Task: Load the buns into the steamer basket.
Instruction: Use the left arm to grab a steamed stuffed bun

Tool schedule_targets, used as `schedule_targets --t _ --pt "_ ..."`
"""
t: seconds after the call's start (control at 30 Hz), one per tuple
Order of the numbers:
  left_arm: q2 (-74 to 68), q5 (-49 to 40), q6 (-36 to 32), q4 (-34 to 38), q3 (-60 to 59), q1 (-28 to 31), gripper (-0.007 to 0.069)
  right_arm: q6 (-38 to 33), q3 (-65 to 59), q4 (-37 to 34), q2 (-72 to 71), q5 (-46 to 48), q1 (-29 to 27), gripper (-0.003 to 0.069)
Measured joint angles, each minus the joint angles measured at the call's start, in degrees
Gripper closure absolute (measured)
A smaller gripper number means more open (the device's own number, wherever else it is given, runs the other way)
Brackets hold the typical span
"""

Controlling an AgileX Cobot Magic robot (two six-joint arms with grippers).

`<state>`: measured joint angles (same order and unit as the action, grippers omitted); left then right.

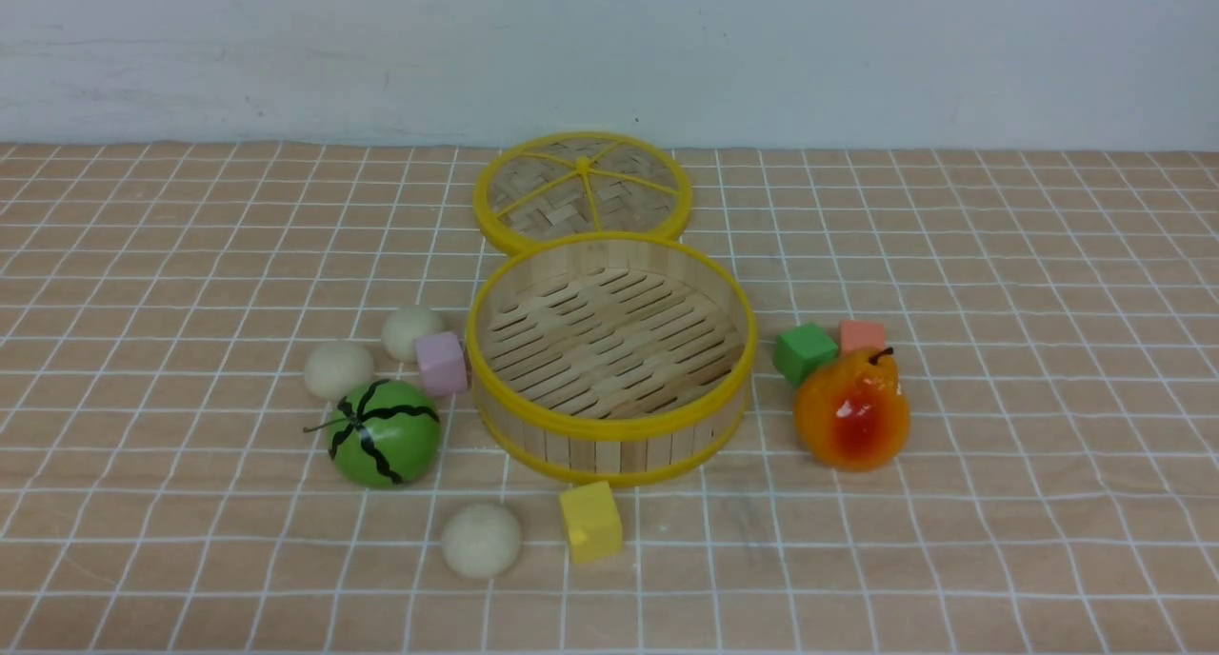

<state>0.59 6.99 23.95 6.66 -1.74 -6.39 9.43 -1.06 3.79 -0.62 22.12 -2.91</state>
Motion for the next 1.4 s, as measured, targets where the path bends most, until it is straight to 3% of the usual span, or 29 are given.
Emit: schedule_targets --t 0.73,1.1,1.27,1.4 --pt "0.0 -2.09 1.41 1.05 0.74 0.0 0.0545 0.0 0.0 0.0 0.0 0.0 0.0 0.0418" --pt "-4.63 -13.72 -3.5 -1.07 19.25 0.0 0.0533 0.0 0.0 0.0 0.0 0.0 0.0 0.0418" --pt "-17.66 -28.01 -3.48 -1.07 35.47 0.0 0.0531 0.0 0.0 0.0 0.0 0.0 0.0 0.0418" --pt "-26.23 -36.03 -3.28 -1.19 41.34 0.0 0.0524 0.0 0.0 0.0 0.0 0.0 0.0 0.0418"
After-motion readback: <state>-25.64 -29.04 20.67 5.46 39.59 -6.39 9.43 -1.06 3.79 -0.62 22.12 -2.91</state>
